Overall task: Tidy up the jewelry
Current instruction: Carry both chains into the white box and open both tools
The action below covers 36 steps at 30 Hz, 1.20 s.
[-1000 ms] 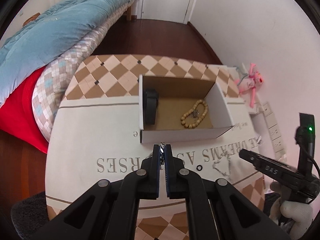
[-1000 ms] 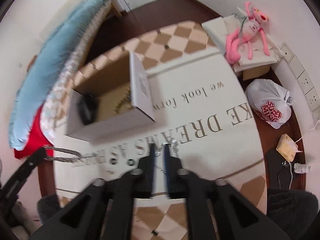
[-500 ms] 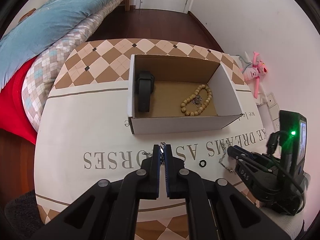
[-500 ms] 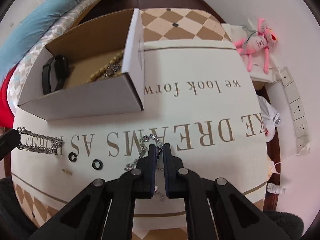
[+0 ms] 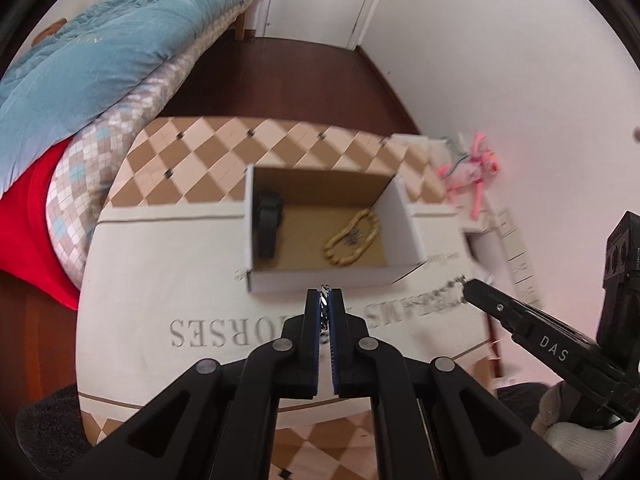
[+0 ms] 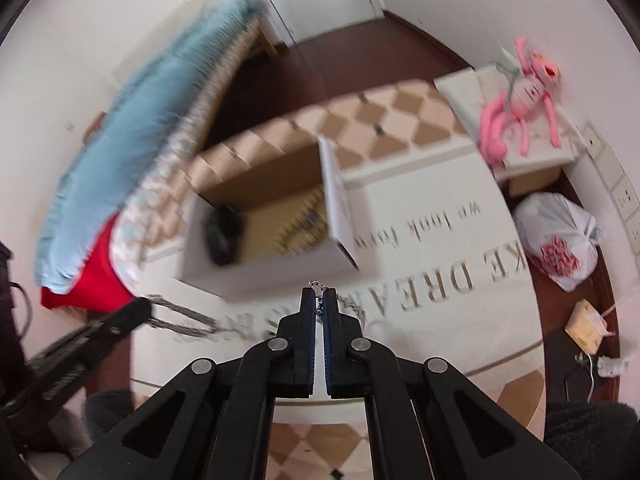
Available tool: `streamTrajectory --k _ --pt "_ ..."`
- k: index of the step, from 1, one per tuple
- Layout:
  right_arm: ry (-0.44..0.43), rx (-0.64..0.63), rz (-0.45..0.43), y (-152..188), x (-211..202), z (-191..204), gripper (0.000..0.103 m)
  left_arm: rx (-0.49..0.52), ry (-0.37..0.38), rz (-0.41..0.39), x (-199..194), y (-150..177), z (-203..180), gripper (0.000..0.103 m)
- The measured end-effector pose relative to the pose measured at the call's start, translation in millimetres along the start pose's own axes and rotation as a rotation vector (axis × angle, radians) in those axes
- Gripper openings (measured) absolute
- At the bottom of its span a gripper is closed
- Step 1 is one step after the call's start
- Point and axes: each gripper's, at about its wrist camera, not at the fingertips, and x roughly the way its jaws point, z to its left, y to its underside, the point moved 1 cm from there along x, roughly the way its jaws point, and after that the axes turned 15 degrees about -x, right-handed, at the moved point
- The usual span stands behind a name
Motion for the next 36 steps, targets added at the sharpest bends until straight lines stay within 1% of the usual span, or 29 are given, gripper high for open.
streamTrajectory --k 2,5,8,11,15,19,23,24,26,27,28,30,32,33,34,35,36 --pt "-0.017 -0.012 -0.034 -14.8 -13.2 8.2 0.003 0.000 0.032 -0.010 -12.0 -11.4 -6.7 0.002" --pt "-0.022 -0.046 -0.088 -40.5 -31.3 19.3 0.003 0.016 0.056 -0.046 -27.7 -32.8 -18.3 0.002" --pt "-0.039 -0.080 -0.108 -62.3 -39.5 26.7 0.003 0.031 0.062 -0.072 -35.1 -55.2 -26.9 0.002" --pt "-0.038 -0.099 -0.099 -75.8 -34.3 30.2 0.003 0.051 0.055 -0.080 -31.8 -74.6 -33.7 0.002" --pt "-0.027 -0.107 -0.046 -90.4 -8.7 28.2 0.003 0.076 0.029 -0.062 -12.7 -95.2 -39.9 0.002" --pt "-0.023 -0.086 0.009 -95.0 16.7 20.3 0.003 0.096 -0.003 -0.011 19.8 -108.5 -40.7 0.002" --pt "-0.025 -0.065 0.061 -92.8 39.0 10.5 0.003 0.112 -0.021 0.048 50.8 -113.2 -39.2 0.002" --pt "-0.024 -0.071 0.085 -90.8 46.5 9.1 0.003 0.115 -0.021 0.060 56.3 -113.6 -39.8 0.002" --pt "-0.023 -0.080 0.122 -88.5 57.2 7.6 0.003 0.105 -0.044 0.077 70.3 -117.0 -38.3 0.003" --pt "-0.030 -0.094 0.173 -86.5 67.7 7.4 0.004 0.101 -0.053 0.086 75.1 -118.1 -38.0 0.004" --pt "-0.035 -0.087 0.203 -84.9 74.4 5.8 0.004 0.096 -0.070 0.105 82.8 -120.1 -36.5 0.005" --pt "-0.003 -0.080 0.244 -82.6 84.1 1.5 0.005 0.084 -0.100 0.116 89.9 -122.8 -33.5 0.007" --pt "0.039 -0.078 0.265 -82.2 89.2 -3.0 0.007 0.070 -0.145 0.102 92.9 -125.1 -26.7 0.014" --pt "0.053 -0.079 0.262 -82.3 89.2 -5.1 0.016 0.062 -0.156 0.093 92.5 -125.7 -22.5 0.034" --pt "0.069 -0.083 0.261 -83.0 88.7 -6.0 0.023 0.050 -0.170 0.076 91.5 -125.5 -17.7 0.066" --pt "0.083 -0.088 0.257 -83.5 88.3 -6.8 0.040 0.039 -0.187 0.057 89.3 -124.6 -12.9 0.080" --pt "0.099 -0.098 0.254 -84.1 88.0 -7.2 0.053 0.033 -0.194 0.037 86.7 -122.7 -8.2 0.086"
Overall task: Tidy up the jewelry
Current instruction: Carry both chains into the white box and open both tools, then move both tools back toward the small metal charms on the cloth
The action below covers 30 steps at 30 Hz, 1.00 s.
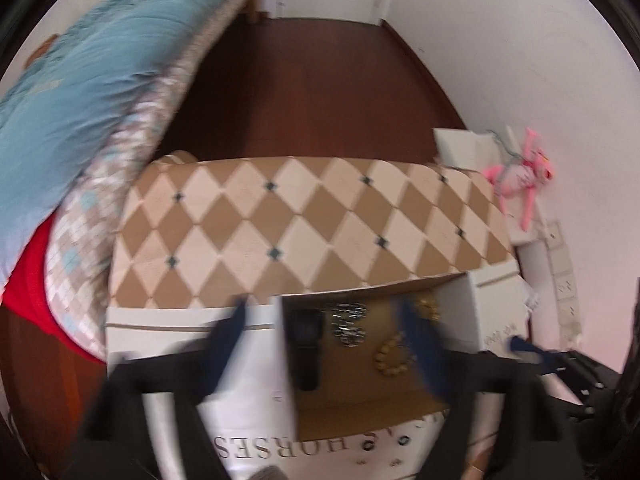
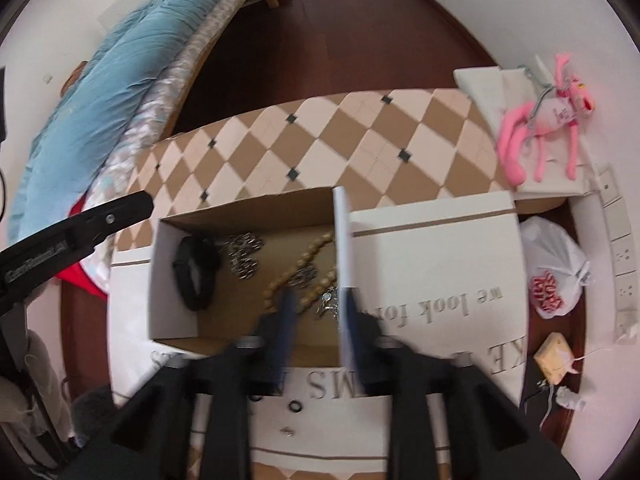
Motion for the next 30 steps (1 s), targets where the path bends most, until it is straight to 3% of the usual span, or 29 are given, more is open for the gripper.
streamTrajectory --k 3,4,6,8,12,22,30 --pt "0.036 -0.025 -0.005 0.1 -1.2 1.6 0.061 -0.020 -0.027 -0.018 0.8 8.1 13.5 0.088" --pt "0.062 -0.042 -0.007 1.0 -1.3 3.7 0.064 -0.026 -0.037 -0.020 1.9 12.6 17.6 0.096" --pt "0.114 -0.074 -0.012 3.1 -0.9 8.6 0.094 -0.031 -0.055 -0.031 3.1 23.6 24.7 0.102" --pt "0.147 -0.094 -0.015 6.8 0.8 11.8 0.101 -0.033 -0.077 -0.045 3.4 37.1 31.6 0.102" --pt "0.192 -0.108 -0.015 16.6 6.0 14.0 0.101 -0.041 -0.093 -0.054 4.9 52.7 38.9 0.102" --pt "0.207 -0.083 -0.044 36.4 3.0 12.9 0.102 -0.057 -0.101 -0.060 4.1 79.5 41.2 0.102" --pt "0.251 -0.081 -0.124 52.2 -32.6 20.6 0.102 -0.053 -0.114 -0.153 -28.7 97.0 32.4 0.102"
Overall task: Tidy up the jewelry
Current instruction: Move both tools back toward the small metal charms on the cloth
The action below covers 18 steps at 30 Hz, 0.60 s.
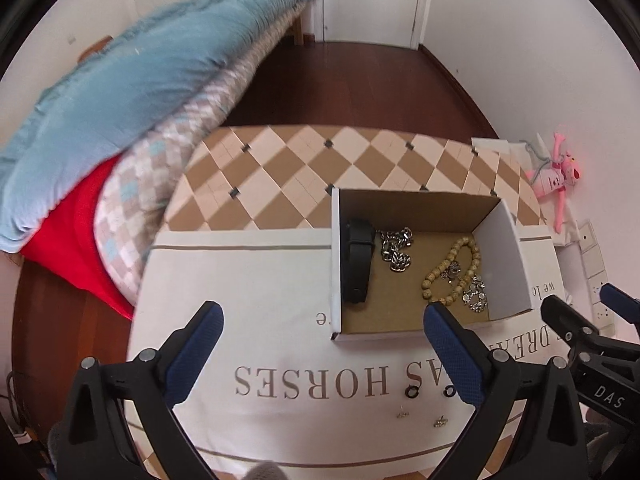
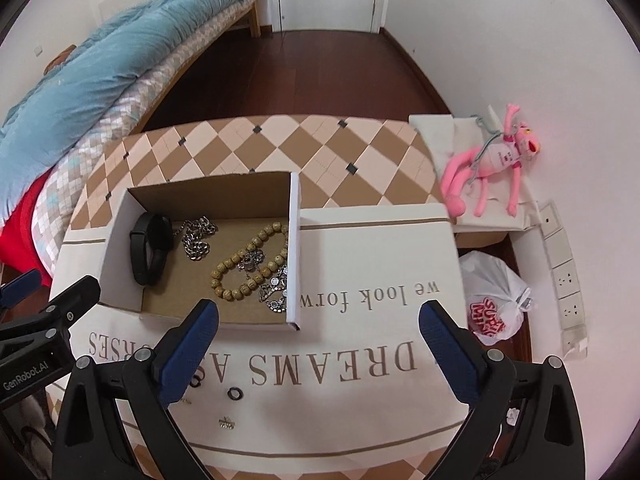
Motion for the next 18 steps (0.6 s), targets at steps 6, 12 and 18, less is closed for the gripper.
streamTrajectory --k 6,12,18 --pt "0.027 0.012 -0.072 10.9 -39.5 -2.6 0.102 -0.008 0.020 -0.059 -37.5 5.2 1.5 0.102" --pt "0.051 0.026 -0.135 20.9 -76.1 -2.4 0.102 0.000 0.044 -0.105 -71.0 10.2 2.1 0.102" --pt "0.046 0.030 -0.191 26.6 -110.4 -0.8 0.102 0.009 0.072 -0.139 -100.6 17.8 1.2 0.102"
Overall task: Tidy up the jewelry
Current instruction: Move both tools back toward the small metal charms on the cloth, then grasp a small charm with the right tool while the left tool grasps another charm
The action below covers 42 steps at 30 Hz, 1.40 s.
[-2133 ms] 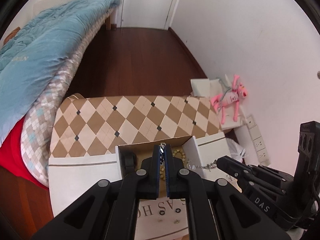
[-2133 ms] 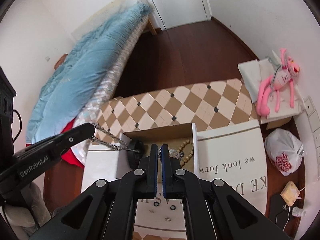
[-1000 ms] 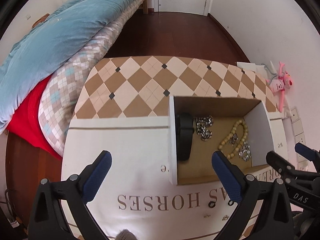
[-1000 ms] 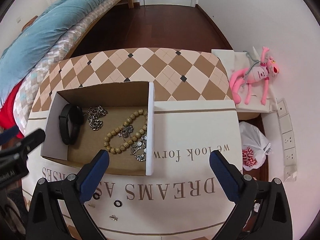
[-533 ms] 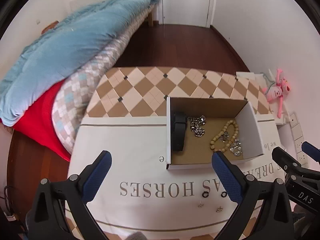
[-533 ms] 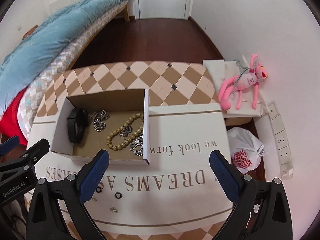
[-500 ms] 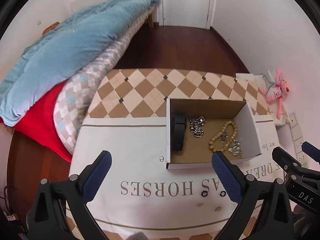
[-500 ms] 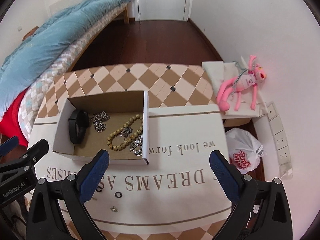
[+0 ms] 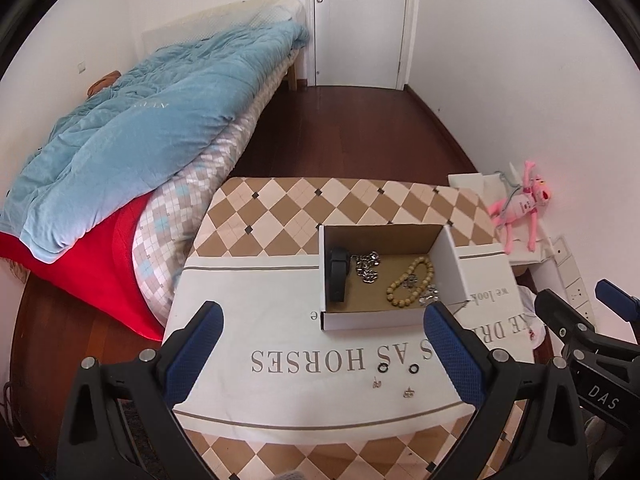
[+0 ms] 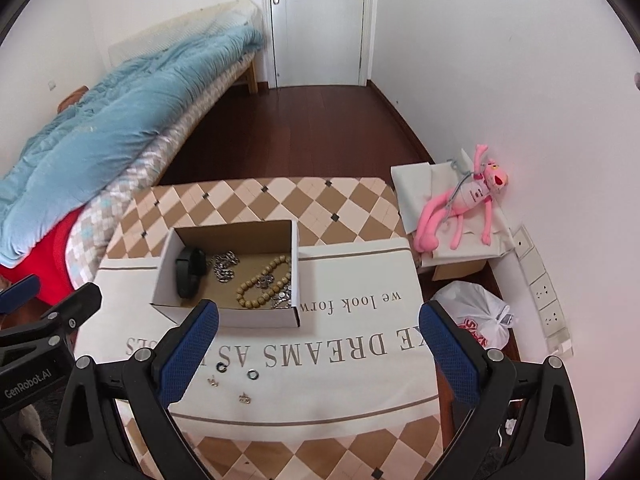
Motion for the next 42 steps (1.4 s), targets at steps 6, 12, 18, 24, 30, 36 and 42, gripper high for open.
streamTrajectory --k 6,12,18,24,30,36,42 --pt "-0.018 0.003 -0.041 -0.2 -26.0 2.6 0.102 -0.011 0.017 -0.008 -19.9 3.7 0.6 0.102" --pt "-0.047 0.008 -0.005 7.9 -19.6 5.9 0.102 -0.019 -0.043 -0.013 -14.9 12.5 4.1 0.102" --pt "-0.166 0.018 0.108 45.4 40.4 19.8 0.093 0.001 -0.122 0.078 41.3 48.5 23.3 0.102" --pt "-0.269 0.014 0.222 87.1 105.1 47.1 0.066 0.030 -0.219 0.206 98.3 88.2 43.0 0.102" --pt "-0.302 0.004 0.251 113.0 128.8 74.2 0.059 0.042 -0.270 0.254 119.4 109.3 58.5 0.102" --pt "-0.261 -0.052 0.234 118.9 132.7 93.0 0.046 0.038 -0.286 0.275 124.7 112.8 69.1 0.102" --pt "-0.180 -0.141 0.201 122.5 127.0 108.8 0.012 0.046 -0.292 0.280 127.8 113.5 72.0 0.102"
